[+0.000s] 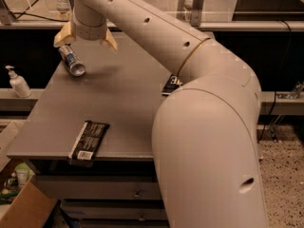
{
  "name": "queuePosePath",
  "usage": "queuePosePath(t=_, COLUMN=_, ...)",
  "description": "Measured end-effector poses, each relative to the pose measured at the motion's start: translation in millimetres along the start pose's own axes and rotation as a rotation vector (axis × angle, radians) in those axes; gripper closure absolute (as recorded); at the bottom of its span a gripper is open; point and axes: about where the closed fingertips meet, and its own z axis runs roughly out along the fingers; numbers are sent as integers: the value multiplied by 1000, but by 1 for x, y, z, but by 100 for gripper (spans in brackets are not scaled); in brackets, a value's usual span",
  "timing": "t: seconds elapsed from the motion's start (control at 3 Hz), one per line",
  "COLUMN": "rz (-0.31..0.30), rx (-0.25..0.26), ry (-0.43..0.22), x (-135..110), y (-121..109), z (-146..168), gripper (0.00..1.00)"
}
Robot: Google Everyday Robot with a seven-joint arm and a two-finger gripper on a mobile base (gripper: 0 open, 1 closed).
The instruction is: Place redbull can upright
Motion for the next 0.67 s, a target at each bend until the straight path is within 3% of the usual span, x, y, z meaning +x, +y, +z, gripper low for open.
queuePosePath(t=0.67, rz=-214, rx=-34, ry=29, x=4, y=-15, z=37, gripper=0)
